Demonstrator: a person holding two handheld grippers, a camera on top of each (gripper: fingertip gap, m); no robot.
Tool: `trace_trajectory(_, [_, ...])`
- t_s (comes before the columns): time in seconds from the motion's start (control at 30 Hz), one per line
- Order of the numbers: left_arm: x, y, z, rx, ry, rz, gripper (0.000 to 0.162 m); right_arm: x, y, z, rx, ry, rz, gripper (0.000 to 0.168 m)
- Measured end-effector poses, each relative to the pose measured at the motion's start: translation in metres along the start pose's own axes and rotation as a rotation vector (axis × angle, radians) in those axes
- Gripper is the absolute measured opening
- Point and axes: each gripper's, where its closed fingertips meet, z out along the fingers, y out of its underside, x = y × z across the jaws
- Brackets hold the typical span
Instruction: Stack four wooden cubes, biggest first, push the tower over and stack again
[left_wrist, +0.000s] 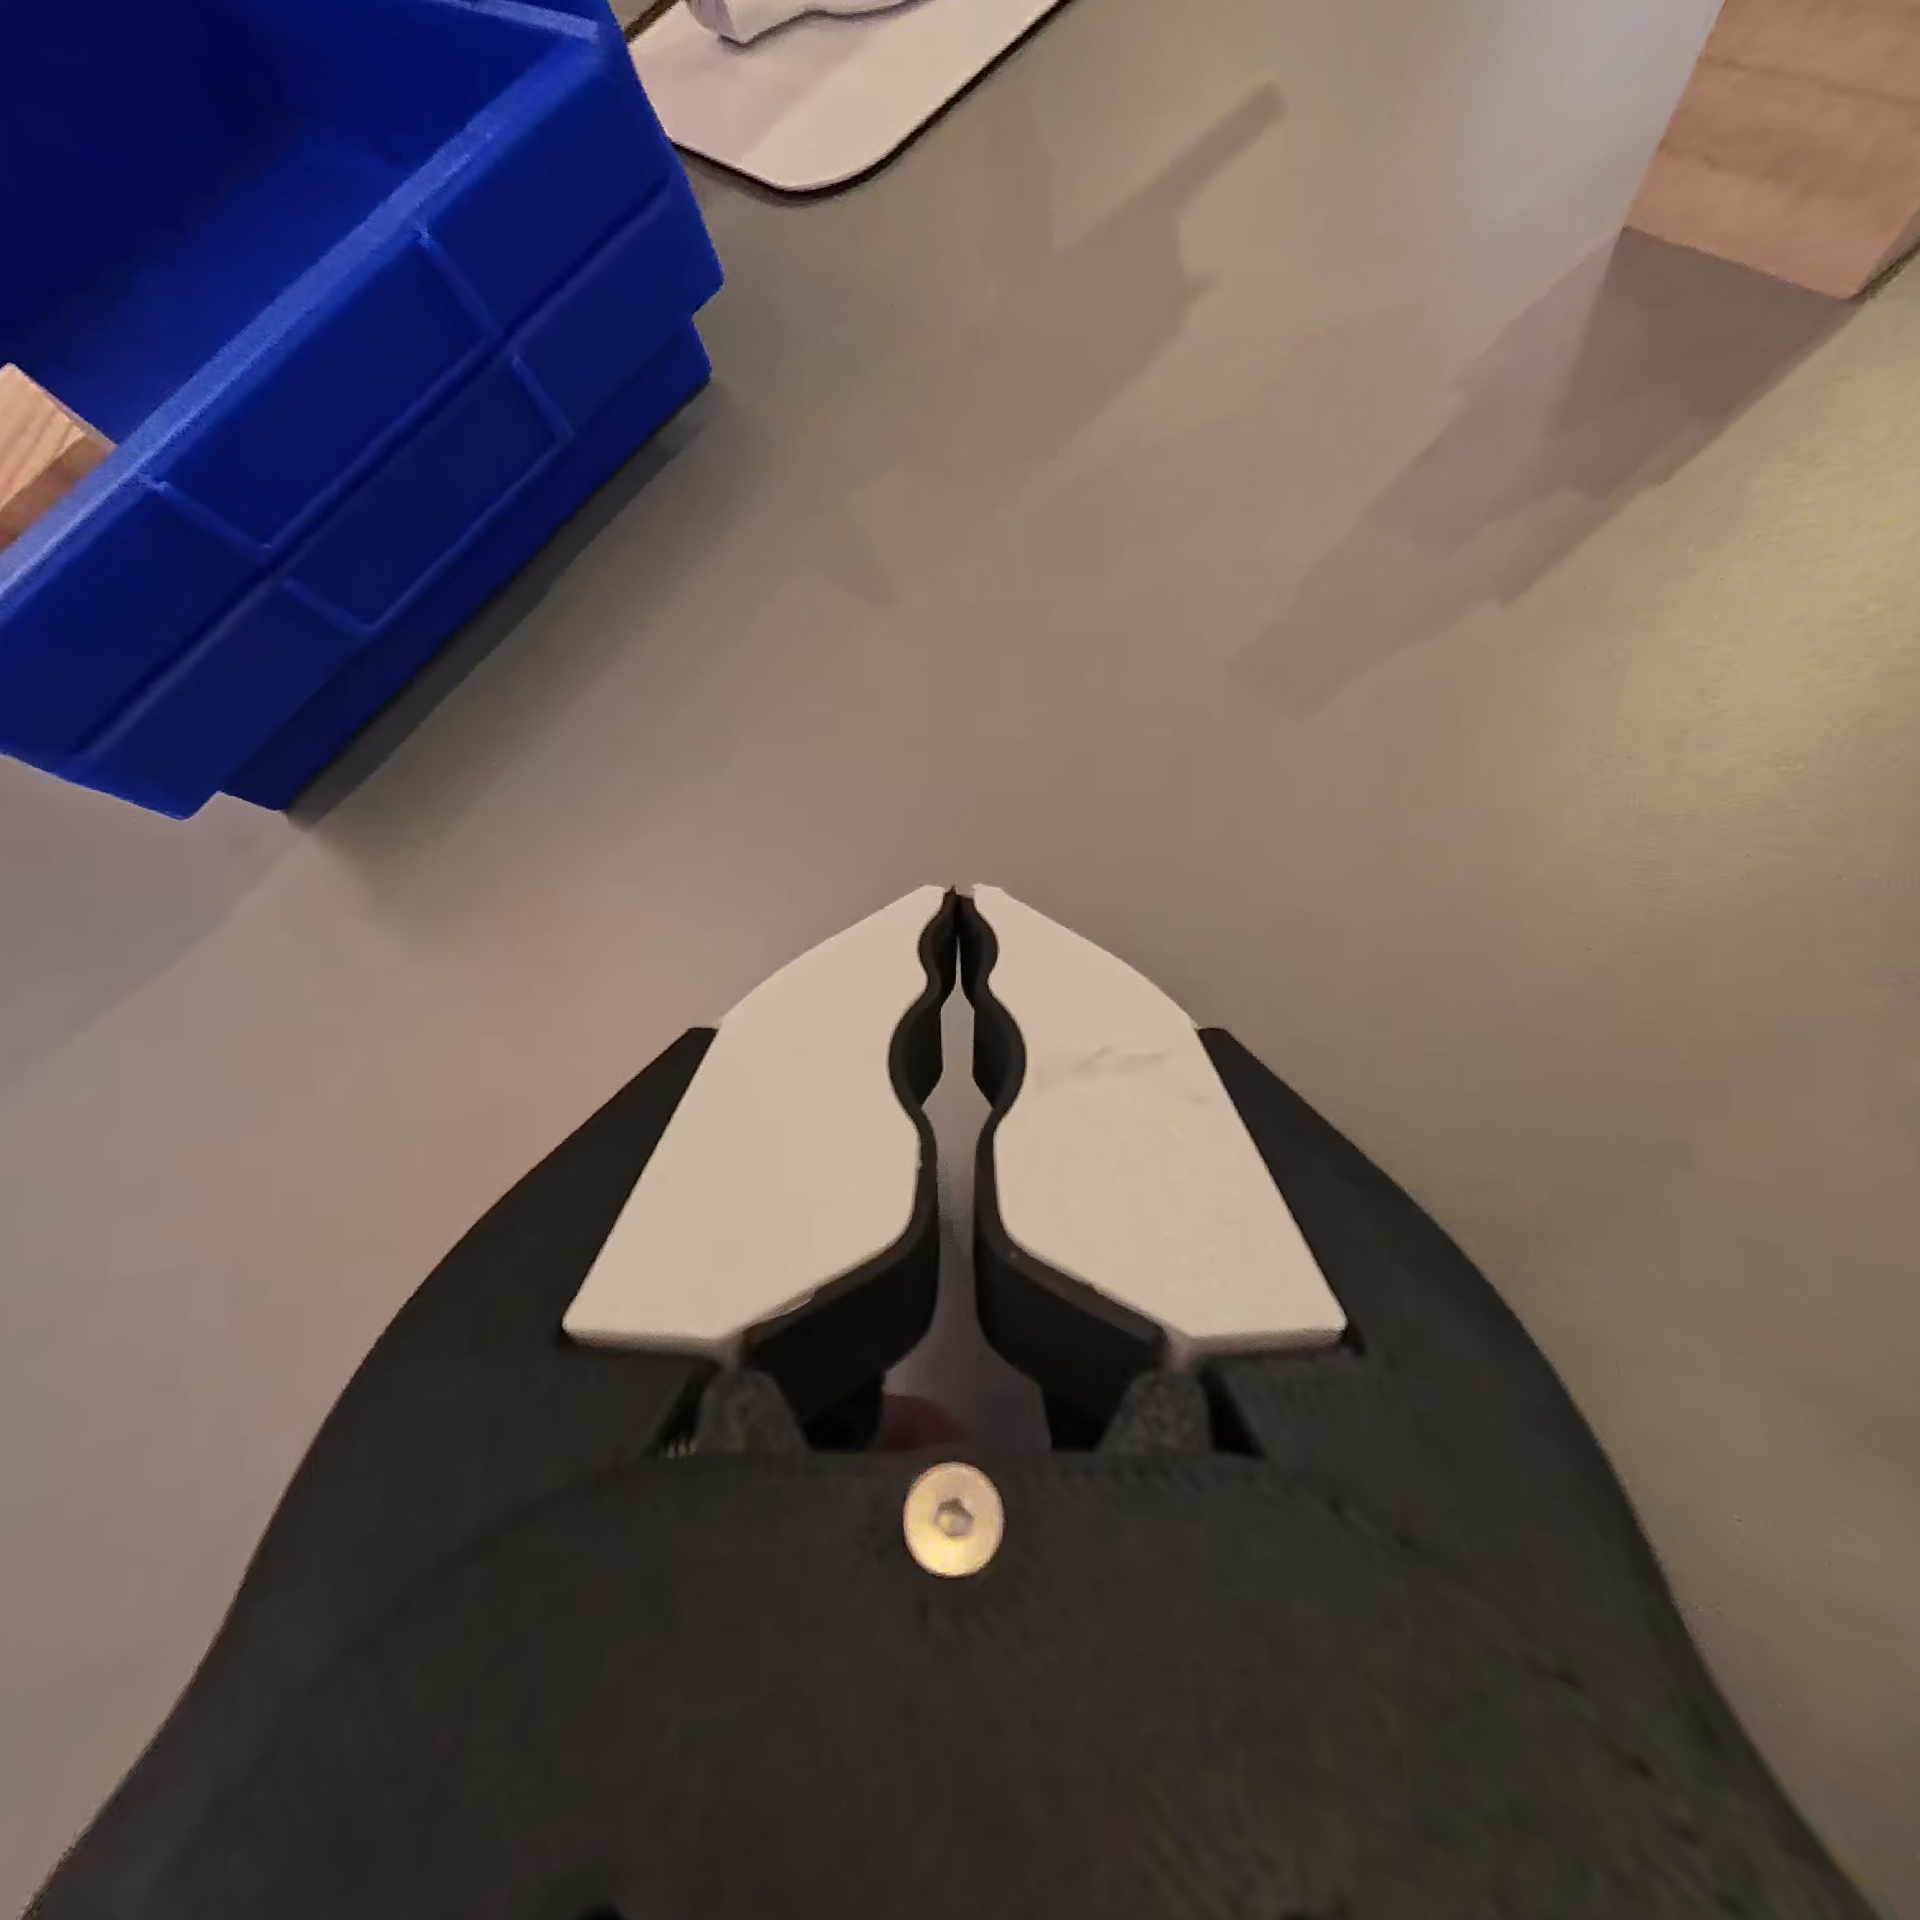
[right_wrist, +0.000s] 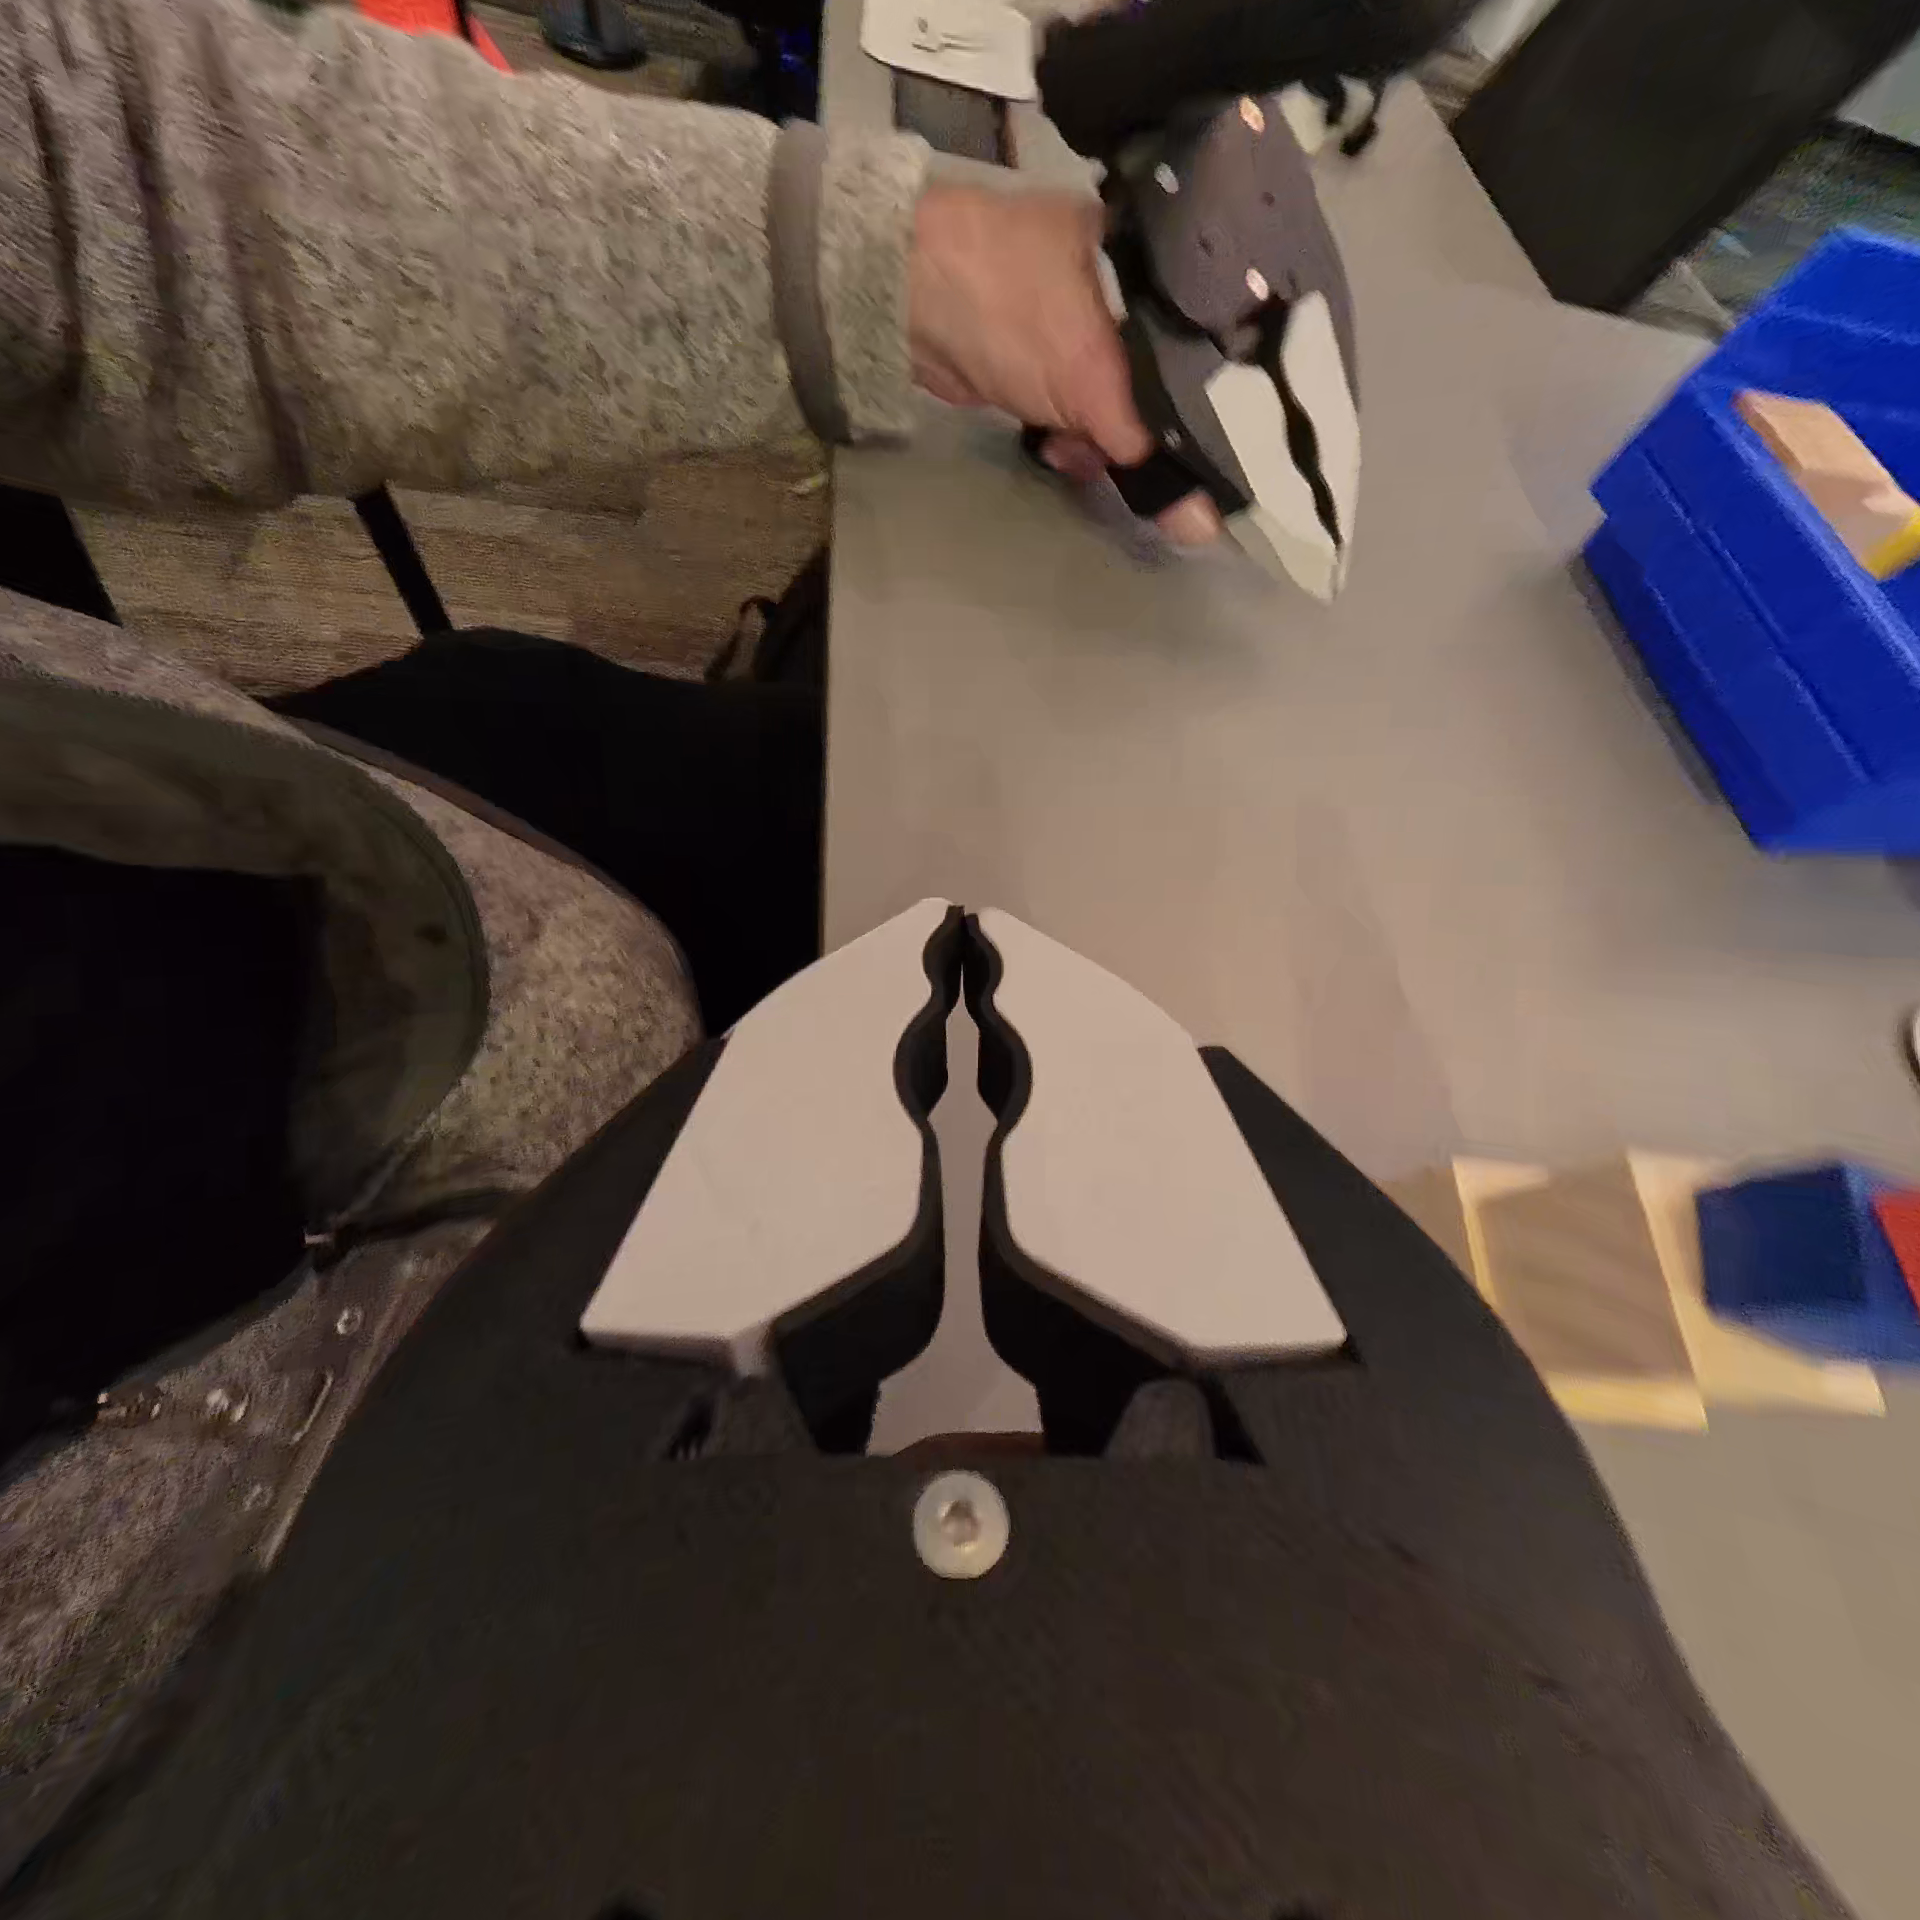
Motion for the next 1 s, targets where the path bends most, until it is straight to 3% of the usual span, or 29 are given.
trace_trajectory(0.07, [0.002,0.002,0.002,-0.017,0.000,0.018,0.000,0.026,0.004,0.011,-0.022,0.068,0.013,0.000])
trace_trajectory(0.17, [0.003,0.002,0.003,-0.023,0.004,0.027,0.000,0.116,0.062,-0.001,-0.038,0.277,0.406,0.000])
trace_trajectory(0.23, [0.003,0.003,0.003,-0.023,0.011,0.022,0.000,0.131,0.085,-0.019,0.010,0.323,0.526,0.000])
trace_trajectory(0.4, [0.001,0.007,0.008,-0.060,0.008,0.035,0.000,0.119,0.076,-0.062,0.107,0.372,0.494,0.000])
trace_trajectory(0.6, [0.002,0.011,0.012,-0.099,-0.019,0.077,0.000,0.107,0.099,-0.085,0.051,0.385,0.493,0.000])
trace_trajectory(1.0, [0.002,0.011,0.012,-0.096,-0.019,0.077,0.000,0.092,0.100,-0.063,-0.011,0.306,0.337,0.000])
